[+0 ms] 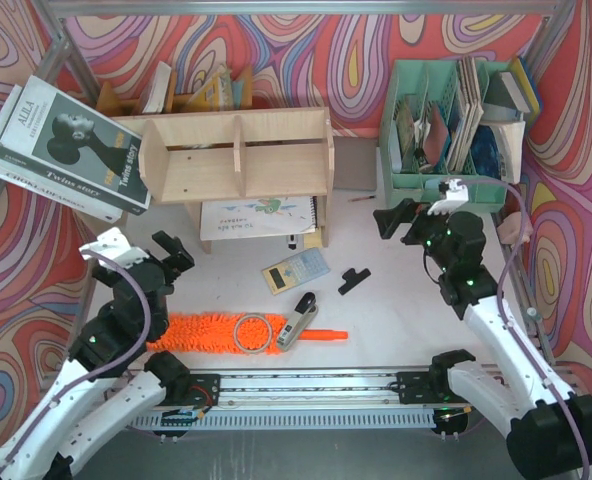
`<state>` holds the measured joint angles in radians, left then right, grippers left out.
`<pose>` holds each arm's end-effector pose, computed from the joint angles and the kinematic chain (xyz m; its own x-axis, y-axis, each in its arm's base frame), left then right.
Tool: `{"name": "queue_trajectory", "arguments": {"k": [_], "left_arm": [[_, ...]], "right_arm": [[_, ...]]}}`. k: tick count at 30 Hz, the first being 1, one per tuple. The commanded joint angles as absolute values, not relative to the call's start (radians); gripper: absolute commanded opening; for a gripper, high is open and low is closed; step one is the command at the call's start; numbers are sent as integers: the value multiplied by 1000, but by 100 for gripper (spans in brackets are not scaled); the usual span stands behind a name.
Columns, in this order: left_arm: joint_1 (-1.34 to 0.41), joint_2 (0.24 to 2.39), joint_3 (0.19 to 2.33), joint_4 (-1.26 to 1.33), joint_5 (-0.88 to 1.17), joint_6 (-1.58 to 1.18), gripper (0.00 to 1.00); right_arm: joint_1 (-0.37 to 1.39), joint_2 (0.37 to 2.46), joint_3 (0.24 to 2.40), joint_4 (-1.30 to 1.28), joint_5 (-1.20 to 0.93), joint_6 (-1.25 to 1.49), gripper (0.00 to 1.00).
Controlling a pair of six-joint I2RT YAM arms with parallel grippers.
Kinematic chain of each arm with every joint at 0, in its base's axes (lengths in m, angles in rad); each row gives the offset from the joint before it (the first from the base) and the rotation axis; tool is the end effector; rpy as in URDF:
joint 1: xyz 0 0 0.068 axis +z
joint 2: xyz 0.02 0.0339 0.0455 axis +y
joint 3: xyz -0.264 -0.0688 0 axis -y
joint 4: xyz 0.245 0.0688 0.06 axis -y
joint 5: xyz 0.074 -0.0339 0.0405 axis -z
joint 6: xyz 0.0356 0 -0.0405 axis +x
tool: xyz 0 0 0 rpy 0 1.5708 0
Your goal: Dust the bookshelf with a duster
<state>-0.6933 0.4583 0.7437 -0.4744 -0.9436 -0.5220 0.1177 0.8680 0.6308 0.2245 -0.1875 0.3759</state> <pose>0.0912 -0.0383 0.3390 -0.0073 -0.3744 -0.9272 -0.2771 0.8917 -0.3579 0.2083 0.0313 0.3143 -0.1220 0.3488 -0.9292 -0.2749 0.8877 0.3693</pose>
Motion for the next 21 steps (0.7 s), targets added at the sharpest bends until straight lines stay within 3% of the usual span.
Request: {"name": "queue_trajectory", "arguments": {"k": [1, 5, 9, 13, 21], "left_arm": [[-695, 482, 858, -721, -947, -689, 98], [-695, 438, 873, -748, -820, -646, 99], [-696, 382, 851, -696, -687, -527, 98], [-695, 428, 889, -730, -620, -498, 98], [-695, 566, 955, -815, -633, -503, 98]], "right_arm": [[123, 903, 693, 101, -344, 359, 99], [176, 872, 708, 50, -334, 314, 99], [414, 893, 747, -39, -101, 229, 98], [559, 924, 753, -48, -11, 233, 96], [929, 1024, 779, -73, 478, 262, 95]]}}
